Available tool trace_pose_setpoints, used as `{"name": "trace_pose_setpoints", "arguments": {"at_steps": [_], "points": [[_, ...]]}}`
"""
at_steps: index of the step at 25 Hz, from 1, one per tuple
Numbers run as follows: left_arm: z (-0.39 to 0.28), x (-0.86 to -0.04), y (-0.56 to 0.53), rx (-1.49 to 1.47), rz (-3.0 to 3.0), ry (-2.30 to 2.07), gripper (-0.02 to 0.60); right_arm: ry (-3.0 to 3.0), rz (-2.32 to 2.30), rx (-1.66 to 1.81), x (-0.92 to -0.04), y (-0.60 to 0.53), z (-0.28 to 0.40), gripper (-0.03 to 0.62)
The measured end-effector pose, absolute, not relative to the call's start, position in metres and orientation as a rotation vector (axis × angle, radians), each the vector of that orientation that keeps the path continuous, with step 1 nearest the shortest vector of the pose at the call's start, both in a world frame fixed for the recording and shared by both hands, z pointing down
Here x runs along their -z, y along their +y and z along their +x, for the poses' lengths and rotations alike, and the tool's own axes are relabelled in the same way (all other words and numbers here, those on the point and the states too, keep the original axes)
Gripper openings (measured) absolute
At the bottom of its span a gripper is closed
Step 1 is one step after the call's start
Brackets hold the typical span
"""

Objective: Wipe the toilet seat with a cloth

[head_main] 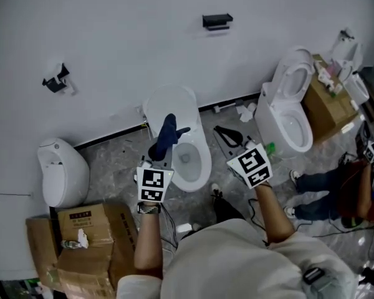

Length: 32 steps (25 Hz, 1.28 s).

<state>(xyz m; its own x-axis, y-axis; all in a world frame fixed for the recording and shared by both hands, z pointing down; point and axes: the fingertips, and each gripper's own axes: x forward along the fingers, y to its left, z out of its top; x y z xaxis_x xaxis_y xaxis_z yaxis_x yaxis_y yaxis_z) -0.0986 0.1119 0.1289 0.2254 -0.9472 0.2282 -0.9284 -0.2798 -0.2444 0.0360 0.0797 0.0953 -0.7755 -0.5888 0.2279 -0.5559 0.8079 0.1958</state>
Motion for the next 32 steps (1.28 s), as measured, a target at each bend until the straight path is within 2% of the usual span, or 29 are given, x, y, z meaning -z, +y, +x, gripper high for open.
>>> {"name": "trace_pose_setpoints", "arguments": {"at_steps": [12,32], "points": [[-0.097,-0.037,0.173,0.312,-2.279,1.852,0.037,-2.779,0.881,0.385,-0.021,0.124,0.031,0.030],[-0.083,-0.032,0.189,0.301,-2.282,1.830,0.037,-2.763,0.912,0.390,-0.016,0.142,0.044,0.028]]}}
